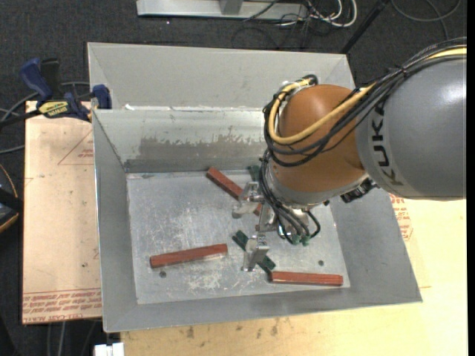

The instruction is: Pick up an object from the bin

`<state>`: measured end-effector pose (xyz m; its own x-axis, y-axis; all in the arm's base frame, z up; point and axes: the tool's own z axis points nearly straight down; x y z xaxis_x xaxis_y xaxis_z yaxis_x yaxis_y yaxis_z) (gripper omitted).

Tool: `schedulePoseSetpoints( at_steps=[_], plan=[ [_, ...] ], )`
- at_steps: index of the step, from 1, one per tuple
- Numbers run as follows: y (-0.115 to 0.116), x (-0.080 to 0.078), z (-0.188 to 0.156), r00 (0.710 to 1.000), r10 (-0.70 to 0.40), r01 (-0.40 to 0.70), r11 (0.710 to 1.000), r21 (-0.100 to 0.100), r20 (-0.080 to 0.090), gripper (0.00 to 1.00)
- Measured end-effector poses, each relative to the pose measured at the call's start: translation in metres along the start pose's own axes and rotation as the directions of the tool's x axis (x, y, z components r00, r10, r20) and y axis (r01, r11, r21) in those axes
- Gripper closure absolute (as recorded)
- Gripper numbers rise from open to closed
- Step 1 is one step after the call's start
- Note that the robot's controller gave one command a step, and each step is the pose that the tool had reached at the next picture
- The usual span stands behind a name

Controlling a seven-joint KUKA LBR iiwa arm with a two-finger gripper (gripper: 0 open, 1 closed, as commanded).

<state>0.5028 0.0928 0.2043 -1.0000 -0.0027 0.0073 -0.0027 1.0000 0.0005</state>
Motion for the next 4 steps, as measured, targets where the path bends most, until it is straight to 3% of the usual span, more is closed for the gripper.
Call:
schedulePoseSetpoints(
  at_steps=[2,3,4],
  plan=[
    [0.0,-0.002,-0.002,1.0,0.003,-0.003,1.0,-0.001,0.008,0.0],
    [0.016,-0.01,0.01,0.993,0.114,-0.114,0.993,0.003,-0.008,0.0],
    [0.027,-0.022,0.025,0.999,0.044,-0.044,0.999,-0.004,0.02,0.0]
  ],
)
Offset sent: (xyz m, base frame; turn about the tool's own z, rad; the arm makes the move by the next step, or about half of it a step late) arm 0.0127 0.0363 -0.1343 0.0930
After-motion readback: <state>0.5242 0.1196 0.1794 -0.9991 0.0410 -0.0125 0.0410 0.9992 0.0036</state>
